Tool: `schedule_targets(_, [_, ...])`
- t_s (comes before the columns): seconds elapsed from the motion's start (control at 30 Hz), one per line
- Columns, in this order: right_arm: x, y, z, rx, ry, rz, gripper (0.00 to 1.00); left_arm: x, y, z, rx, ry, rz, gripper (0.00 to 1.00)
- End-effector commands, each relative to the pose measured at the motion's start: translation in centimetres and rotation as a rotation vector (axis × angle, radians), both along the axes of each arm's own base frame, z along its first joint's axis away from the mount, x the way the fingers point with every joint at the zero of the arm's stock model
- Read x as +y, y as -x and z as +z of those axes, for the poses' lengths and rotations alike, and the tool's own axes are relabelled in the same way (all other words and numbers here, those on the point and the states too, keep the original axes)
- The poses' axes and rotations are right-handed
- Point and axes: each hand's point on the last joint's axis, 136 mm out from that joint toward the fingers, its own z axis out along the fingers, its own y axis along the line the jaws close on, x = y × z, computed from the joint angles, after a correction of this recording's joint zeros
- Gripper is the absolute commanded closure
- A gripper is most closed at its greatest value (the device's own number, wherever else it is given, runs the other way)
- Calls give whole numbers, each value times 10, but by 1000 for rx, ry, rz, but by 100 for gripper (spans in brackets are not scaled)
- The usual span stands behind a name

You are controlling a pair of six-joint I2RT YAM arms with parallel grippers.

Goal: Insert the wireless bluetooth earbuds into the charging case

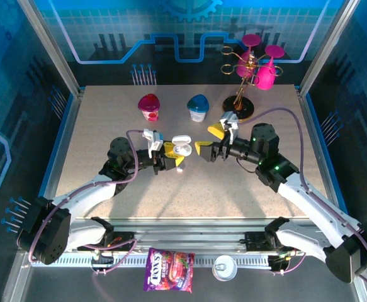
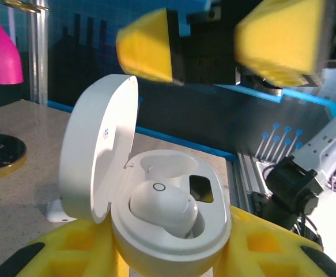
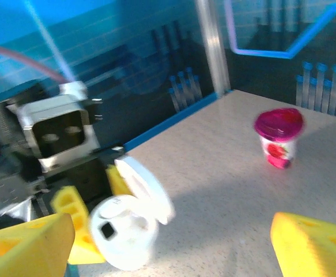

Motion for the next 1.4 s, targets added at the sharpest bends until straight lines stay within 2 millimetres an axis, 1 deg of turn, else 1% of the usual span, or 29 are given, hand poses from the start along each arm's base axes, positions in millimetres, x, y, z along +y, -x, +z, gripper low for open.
schedule_targets(0.0, [-35,-36,-34,193,-31,-254,14,9,-4,16,-85,29,70,70])
schedule_targets(0.07, [-45,-48,-65,302,24,-347,16,12,-3,20,-103,35,89,70])
schedule_targets(0.17, [-43,-59,-104,436,83,-393,17,17,2,29,-134,48,106,70])
schedule_targets(0.23, [-31,-62,-125,474,134,-375,16,18,6,34,-146,52,103,70])
schedule_targets(0.3, [-18,-64,-151,502,235,-370,15,19,11,39,-156,56,100,70])
schedule_targets(0.33, [-11,-67,-156,504,273,-369,15,20,12,40,-159,59,99,70])
schedule_targets(0.37, [-4,-67,-168,521,323,-367,14,21,14,43,-163,60,100,70])
schedule_targets(0.43, [10,-66,-185,538,414,-352,15,23,19,46,-170,60,102,70])
schedule_targets(0.53, [30,-65,-207,546,544,-343,22,26,24,50,-179,54,109,70])
schedule_targets(0.57, [37,-64,-213,555,580,-339,26,27,26,52,-183,51,110,70])
schedule_targets(0.77, [66,-61,-242,586,729,-321,46,29,35,59,-199,65,105,70])
schedule_targets(0.9, [81,-56,-257,581,813,-287,51,30,37,61,-206,67,100,70])
schedule_targets(1.07, [89,-51,-273,575,912,-277,58,29,37,60,-208,64,97,70])
schedule_targets(1.2, [99,-47,-281,578,935,-251,62,29,37,60,-210,63,96,70])
schedule_targets(1.23, [101,-46,-282,581,938,-245,65,29,37,60,-208,62,96,70])
schedule_targets(1.37, [107,-45,-288,588,945,-229,67,29,37,60,-209,61,94,70])
